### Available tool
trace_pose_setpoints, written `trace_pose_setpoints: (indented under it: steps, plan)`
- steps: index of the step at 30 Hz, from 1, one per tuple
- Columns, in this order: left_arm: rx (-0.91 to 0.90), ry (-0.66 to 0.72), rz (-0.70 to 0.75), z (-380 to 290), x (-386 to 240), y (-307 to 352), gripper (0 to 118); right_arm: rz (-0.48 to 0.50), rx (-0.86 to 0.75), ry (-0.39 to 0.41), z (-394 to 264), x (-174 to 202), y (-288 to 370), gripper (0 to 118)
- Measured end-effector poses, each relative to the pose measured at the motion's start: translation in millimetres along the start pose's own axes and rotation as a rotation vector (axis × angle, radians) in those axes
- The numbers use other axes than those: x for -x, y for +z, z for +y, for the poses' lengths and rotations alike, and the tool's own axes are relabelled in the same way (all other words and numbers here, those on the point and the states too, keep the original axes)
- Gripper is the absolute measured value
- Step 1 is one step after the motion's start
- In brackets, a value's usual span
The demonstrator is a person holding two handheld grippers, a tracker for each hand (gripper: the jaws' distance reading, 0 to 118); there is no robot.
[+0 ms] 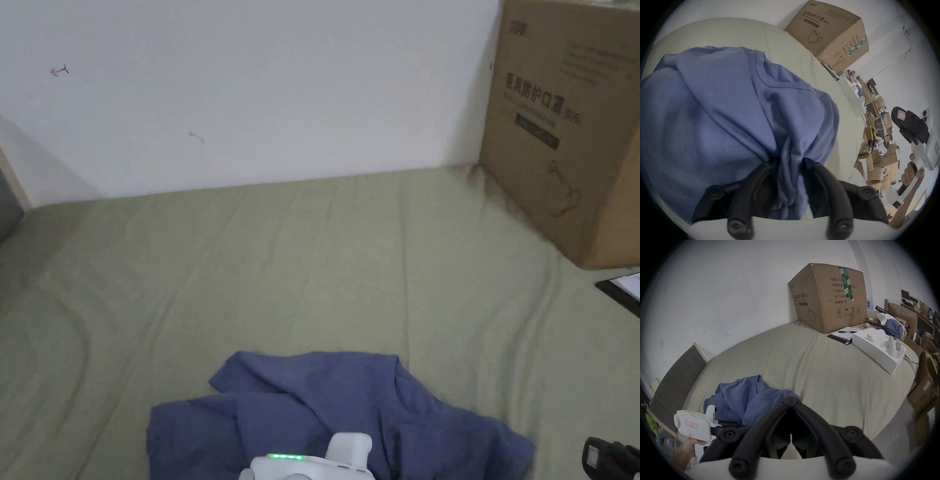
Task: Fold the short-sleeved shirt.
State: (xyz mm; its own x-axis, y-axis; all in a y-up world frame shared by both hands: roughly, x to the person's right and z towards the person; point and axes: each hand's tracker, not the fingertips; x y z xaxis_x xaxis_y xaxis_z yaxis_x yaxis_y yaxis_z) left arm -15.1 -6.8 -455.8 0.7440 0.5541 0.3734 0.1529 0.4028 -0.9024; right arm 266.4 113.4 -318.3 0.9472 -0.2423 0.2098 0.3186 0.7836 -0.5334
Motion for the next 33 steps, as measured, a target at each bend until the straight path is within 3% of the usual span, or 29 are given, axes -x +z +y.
trace_pose_setpoints:
  steps: [3,4,7,9,11,15,17,18,19,20,24,32,33]
  plan:
    - [-0.025,-0.088,-0.010,-5.4,-32.5,21.8,106,0.021,0.010,0.029,-1.3,9.6,0.7,0]
    - [0.000,-0.159,0.010,-5.5,-41.1,33.7,111,0.029,0.014,0.041,-1.1,13.5,2.3,0]
    - [0.001,-0.277,0.074,-9.7,-46.3,71.6,111,0.048,0.005,0.059,-0.4,23.7,8.0,0]
    - [-0.129,-0.278,0.112,-17.6,-42.3,105.9,111,0.068,-0.002,0.064,0.0,31.3,11.1,0]
    - [-0.221,-0.192,0.131,-24.8,-24.2,137.9,110,0.085,-0.008,0.073,-0.4,40.0,13.5,0]
    - [-0.393,0.092,0.187,-60.2,30.3,195.3,95,0.131,-0.004,0.111,-3.6,64.7,14.4,0]
    - [-0.413,0.177,0.254,-80.0,54.5,211.2,59,0.159,0.006,0.134,-6.0,78.0,12.5,0]
    - [-0.408,0.204,0.308,-89.0,53.7,216.4,26,0.166,0.010,0.148,-7.9,85.9,10.8,0]
    - [-0.409,0.230,0.362,-97.1,59.6,218.7,8,0.172,0.013,0.159,-9.8,92.9,9.4,0]
    - [-0.422,0.262,0.418,-107.1,67.9,220.8,3,0.181,0.020,0.174,-11.9,100.5,7.3,0]
    - [-0.408,0.369,0.348,-128.2,106.0,218.2,0,0.217,0.060,0.213,-19.2,125.4,-5.0,0]
    - [-0.367,0.346,0.382,-88.2,150.2,207.7,0,0.238,0.124,0.262,-28.7,148.2,-32.8,0]
    - [-0.360,0.347,0.391,-75.6,157.5,206.0,5,0.236,0.132,0.261,-29.1,148.2,-36.6,0]
